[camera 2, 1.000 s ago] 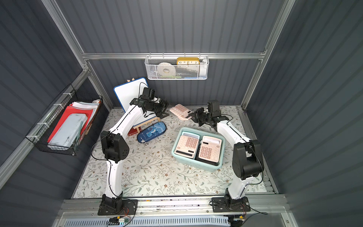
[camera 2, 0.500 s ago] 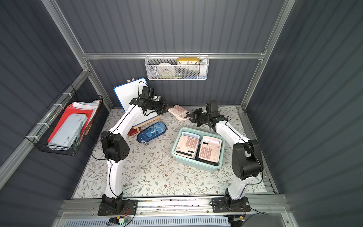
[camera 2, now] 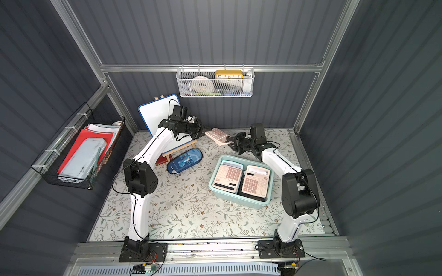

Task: Put the calculator in the storage box
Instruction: Place the calculator in the storage box.

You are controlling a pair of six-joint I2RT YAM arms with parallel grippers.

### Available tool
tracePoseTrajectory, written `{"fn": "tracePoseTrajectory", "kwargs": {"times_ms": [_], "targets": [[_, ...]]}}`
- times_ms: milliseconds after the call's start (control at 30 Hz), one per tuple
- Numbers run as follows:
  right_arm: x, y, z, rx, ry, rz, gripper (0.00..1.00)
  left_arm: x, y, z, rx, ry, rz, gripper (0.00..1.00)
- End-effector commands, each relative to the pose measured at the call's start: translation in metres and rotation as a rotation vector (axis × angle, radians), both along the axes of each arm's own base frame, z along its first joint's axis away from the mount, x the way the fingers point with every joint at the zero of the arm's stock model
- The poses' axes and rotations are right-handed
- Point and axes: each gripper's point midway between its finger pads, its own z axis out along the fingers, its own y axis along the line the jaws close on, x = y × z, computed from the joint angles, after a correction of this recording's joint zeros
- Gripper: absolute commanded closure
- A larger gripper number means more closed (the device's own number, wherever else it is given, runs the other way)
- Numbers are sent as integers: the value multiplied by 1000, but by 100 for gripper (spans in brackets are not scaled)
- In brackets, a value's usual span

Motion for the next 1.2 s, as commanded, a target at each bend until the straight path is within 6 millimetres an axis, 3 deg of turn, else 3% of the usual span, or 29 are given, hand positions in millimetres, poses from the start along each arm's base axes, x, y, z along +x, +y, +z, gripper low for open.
{"fn": "tracePoseTrajectory", "kwargs": {"times_ms": [0,400,600,767,967,1167], "targets": [[-9,5,13,3,-56,42,57,-3,-5,5,-47,-19,-59,99],[-51,-43,16,-166,-111,156,27,-25,1,8,-119,-30,-228,100],[-75,-71,15,-202,-139,222,26,-33,-7,6,-176,-29,-293,100],[-89,-84,11,-190,-146,260,27,-44,-27,9,-225,-29,-358,100],[-99,-102,2,-162,-141,210,27,-73,-68,4,-271,3,-475,100],[-101,-121,4,-77,-173,126,27,-89,-87,-3,-283,22,-532,100]]}}
